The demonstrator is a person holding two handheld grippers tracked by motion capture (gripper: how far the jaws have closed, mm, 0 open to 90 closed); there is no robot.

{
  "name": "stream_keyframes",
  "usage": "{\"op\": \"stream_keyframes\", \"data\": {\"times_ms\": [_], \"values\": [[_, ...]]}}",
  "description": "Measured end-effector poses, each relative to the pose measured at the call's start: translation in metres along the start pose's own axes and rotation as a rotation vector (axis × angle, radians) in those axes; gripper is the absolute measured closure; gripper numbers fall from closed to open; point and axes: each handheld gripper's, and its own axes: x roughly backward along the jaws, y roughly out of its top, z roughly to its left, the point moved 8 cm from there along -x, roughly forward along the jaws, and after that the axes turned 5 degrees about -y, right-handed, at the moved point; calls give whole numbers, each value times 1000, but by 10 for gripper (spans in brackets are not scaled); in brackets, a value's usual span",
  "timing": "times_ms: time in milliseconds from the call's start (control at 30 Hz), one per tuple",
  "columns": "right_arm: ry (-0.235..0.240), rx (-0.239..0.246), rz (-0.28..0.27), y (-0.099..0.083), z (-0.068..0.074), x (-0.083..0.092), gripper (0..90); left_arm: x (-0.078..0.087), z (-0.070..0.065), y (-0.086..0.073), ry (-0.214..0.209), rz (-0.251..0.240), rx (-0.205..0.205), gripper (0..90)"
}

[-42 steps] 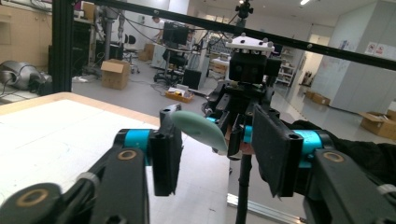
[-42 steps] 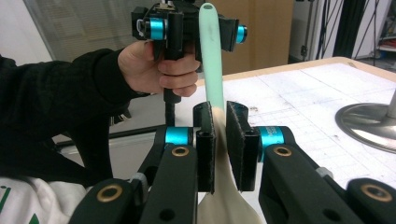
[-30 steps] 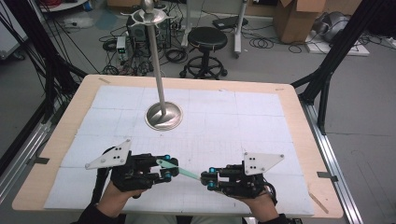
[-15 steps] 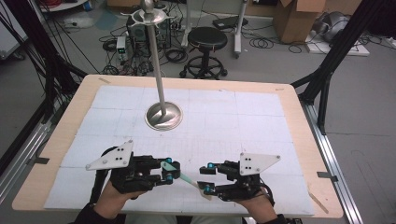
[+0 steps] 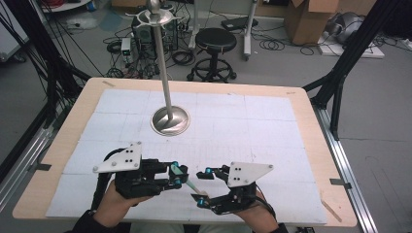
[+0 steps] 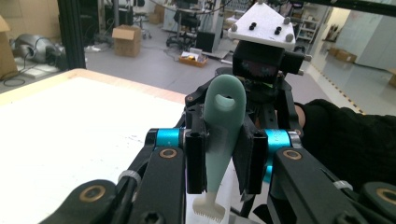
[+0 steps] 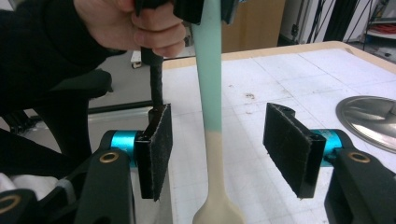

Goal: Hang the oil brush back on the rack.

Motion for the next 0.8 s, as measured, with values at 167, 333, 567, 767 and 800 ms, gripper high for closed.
{"op": "stream_keyframes", "data": {"times_ms": [167, 333, 567, 767, 800], "values": [[9, 10, 0, 5, 2, -8, 491, -1, -1, 5, 13, 19, -1, 759], [7, 18, 5, 5, 2, -11, 544, -2, 0, 5, 39, 42, 9, 759], [32, 27, 13, 4, 4, -12, 642, -6, -3, 4, 13, 58, 18, 759], [39, 14, -4, 4, 2, -9, 717, -7, -2, 6, 18, 56, 24, 759], [39, 15, -6, 4, 2, -9, 733, -7, -2, 6, 18, 55, 22, 759]]}}
